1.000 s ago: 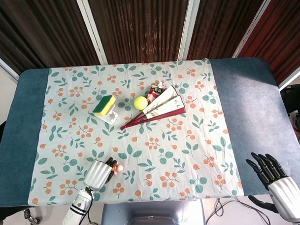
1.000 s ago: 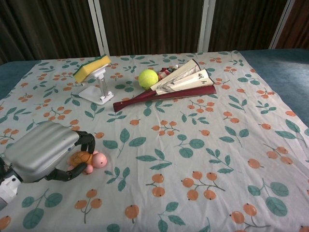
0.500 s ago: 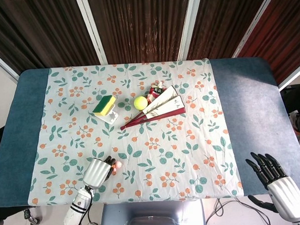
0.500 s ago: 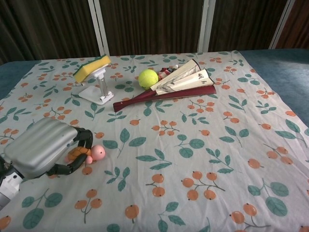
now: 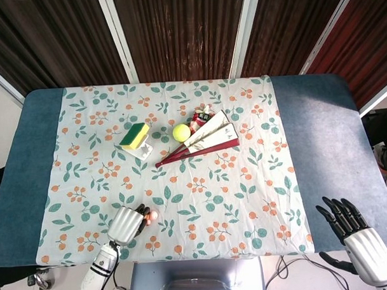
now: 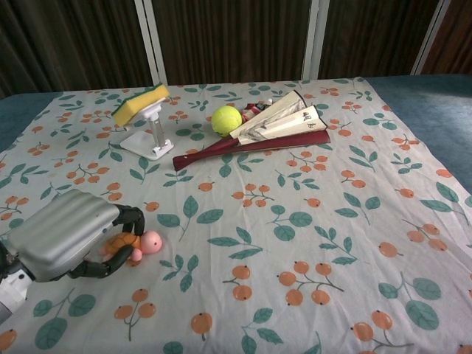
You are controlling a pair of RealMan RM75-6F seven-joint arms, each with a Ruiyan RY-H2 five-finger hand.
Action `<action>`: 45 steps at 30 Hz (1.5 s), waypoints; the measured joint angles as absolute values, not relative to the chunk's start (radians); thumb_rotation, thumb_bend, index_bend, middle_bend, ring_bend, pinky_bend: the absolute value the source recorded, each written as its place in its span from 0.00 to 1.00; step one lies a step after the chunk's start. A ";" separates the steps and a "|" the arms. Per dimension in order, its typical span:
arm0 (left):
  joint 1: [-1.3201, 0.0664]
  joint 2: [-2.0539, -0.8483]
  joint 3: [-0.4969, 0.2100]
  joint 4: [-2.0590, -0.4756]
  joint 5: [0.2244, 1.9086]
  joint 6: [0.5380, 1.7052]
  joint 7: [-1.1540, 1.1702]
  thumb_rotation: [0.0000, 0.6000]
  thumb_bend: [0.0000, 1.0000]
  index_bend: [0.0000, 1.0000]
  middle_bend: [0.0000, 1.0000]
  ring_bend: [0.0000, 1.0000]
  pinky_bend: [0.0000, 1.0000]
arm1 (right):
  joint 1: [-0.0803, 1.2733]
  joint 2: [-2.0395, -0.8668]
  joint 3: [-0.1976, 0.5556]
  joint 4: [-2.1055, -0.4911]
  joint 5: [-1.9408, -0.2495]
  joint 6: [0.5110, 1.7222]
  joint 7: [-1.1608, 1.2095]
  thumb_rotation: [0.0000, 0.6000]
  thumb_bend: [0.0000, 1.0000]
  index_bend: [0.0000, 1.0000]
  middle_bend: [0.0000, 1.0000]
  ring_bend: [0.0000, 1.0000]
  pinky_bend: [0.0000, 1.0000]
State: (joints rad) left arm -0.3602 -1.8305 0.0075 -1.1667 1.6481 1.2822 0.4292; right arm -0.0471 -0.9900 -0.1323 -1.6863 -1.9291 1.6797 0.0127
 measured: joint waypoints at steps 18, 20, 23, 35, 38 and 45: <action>-0.359 -1.800 0.024 -1.220 1.636 1.294 0.460 1.00 0.38 0.21 0.25 1.00 1.00 | -0.047 -0.992 -0.133 -1.685 -1.934 1.676 0.009 1.00 0.08 0.00 0.00 0.00 0.00; -0.357 -1.798 0.027 -1.221 1.643 1.305 0.465 1.00 0.38 0.21 0.24 1.00 1.00 | -0.047 -0.992 -0.134 -1.685 -1.935 1.675 0.008 1.00 0.08 0.00 0.00 0.00 0.00; -0.354 -1.796 0.033 -1.224 1.650 1.313 0.471 1.00 0.38 0.21 0.24 1.00 1.00 | -0.047 -0.993 -0.134 -1.686 -1.937 1.675 0.005 1.00 0.08 0.00 0.00 0.00 0.00; -0.356 -1.827 0.025 -1.163 1.648 1.326 0.481 1.00 0.47 0.78 0.84 1.00 1.00 | -0.046 -0.991 -0.133 -1.686 -1.935 1.676 0.010 1.00 0.08 0.00 0.00 0.00 0.00; -0.356 -1.850 0.023 -1.116 1.664 1.356 0.473 1.00 0.49 0.83 0.89 1.00 1.00 | -0.047 -0.992 -0.134 -1.685 -1.937 1.678 0.010 1.00 0.08 0.00 0.00 0.00 0.00; -0.356 -1.885 0.022 -1.057 1.697 1.416 0.431 1.00 0.48 0.80 0.87 1.00 1.00 | -0.047 -0.991 -0.133 -1.686 -1.935 1.675 0.010 1.00 0.08 0.00 0.00 0.00 0.00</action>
State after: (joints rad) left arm -0.3556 -1.8853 0.0220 -1.0570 1.6971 1.4162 0.4313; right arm -0.0466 -0.9908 -0.1334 -1.6860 -1.9352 1.6754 0.0104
